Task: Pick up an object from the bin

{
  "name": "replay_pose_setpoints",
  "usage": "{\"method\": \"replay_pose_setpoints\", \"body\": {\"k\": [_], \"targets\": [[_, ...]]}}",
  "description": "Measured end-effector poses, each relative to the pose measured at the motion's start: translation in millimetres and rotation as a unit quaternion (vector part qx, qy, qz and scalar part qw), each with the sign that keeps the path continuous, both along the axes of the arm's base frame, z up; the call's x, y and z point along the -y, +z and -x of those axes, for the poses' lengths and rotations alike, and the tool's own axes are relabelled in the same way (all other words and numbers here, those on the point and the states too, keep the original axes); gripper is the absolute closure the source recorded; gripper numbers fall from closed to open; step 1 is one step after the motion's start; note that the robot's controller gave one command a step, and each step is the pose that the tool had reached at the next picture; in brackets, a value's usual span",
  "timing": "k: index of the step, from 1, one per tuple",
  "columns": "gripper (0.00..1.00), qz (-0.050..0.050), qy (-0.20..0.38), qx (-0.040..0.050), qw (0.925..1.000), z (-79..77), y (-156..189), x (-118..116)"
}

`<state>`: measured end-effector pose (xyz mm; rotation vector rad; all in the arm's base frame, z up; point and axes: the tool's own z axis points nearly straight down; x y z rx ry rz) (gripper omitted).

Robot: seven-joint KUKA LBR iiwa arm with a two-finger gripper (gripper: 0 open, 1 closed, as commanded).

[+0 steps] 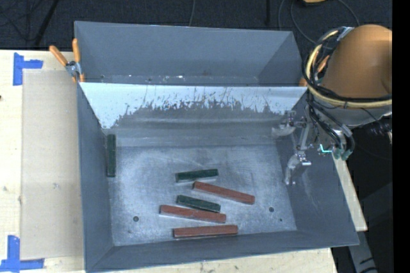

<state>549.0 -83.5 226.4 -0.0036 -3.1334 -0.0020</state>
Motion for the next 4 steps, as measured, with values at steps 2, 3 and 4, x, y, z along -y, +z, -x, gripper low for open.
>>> {"method": "replay_pose_setpoints", "body": {"k": [2, 3, 4], "targets": [[0.0, 0.001, 0.013, 0.0078, 0.9999, -1.0, -38, -4], [1.0, 0.001, 0.069, 0.0058, 0.9976, 39.1, -153, -27], [1.0, 0.001, 0.069, 0.0058, 0.9976, 39.0, -153, -27]]}}
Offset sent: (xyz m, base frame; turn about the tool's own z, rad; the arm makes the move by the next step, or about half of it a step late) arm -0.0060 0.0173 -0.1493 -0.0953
